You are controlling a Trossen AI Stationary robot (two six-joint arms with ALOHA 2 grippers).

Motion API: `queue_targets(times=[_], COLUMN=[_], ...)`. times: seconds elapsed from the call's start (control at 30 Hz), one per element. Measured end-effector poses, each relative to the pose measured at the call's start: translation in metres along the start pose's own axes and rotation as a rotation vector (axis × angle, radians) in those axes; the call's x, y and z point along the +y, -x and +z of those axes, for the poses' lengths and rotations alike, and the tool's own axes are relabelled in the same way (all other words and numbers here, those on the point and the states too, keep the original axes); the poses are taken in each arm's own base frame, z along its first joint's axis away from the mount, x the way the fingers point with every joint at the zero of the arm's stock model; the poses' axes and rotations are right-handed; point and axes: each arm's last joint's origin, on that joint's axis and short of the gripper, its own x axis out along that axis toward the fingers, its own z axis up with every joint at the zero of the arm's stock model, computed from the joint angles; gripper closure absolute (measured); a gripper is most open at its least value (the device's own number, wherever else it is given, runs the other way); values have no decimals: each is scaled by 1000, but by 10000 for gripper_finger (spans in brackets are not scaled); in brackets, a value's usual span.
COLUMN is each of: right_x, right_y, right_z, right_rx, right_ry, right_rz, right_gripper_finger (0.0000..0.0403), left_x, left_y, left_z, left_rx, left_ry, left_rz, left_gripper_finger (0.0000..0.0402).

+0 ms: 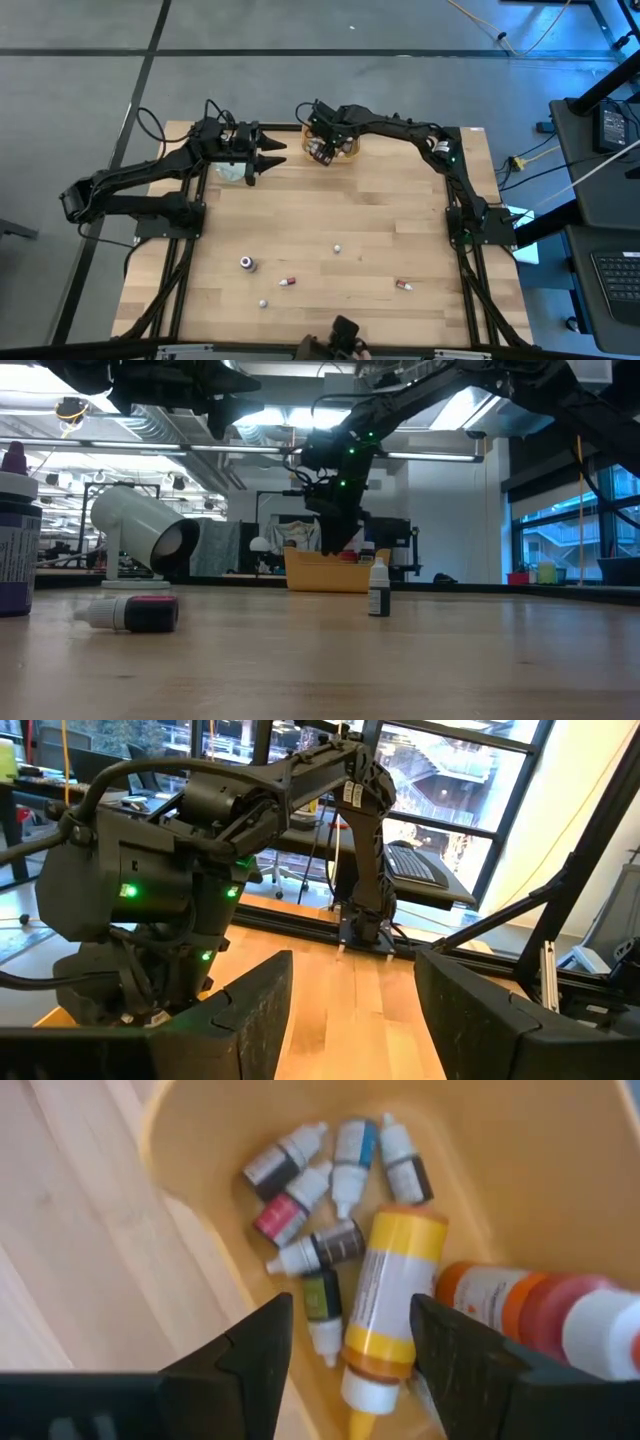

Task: Pick & Place food coloring
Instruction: Put the yellow food coloring bottle into the yellow bin

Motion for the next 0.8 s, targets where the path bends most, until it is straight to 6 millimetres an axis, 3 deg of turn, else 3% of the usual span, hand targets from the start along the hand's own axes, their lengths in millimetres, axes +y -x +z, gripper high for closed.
queue_targets(times=[0.2, 0.3, 0.5, 0.8], right_x=[-3, -2, 6, 5], right_y=[-1, -1, 0, -7], right_z=[-1, 0, -2, -4], right_rx=[11, 4, 33, 50], right_ry=[-12, 61, 224, 196], right_rz=[-5, -5, -103, -103], right_gripper_finger=[146, 125, 119, 118], left_x=[0, 0, 0, 0], left_y=[0, 0, 0, 0], left_z=[0, 0, 0, 0], left_rx=[0, 0, 0, 1], left_ry=[0, 0, 1, 2], left_rz=[0, 0, 0, 0], left_gripper_finger=[197, 198, 194, 198])
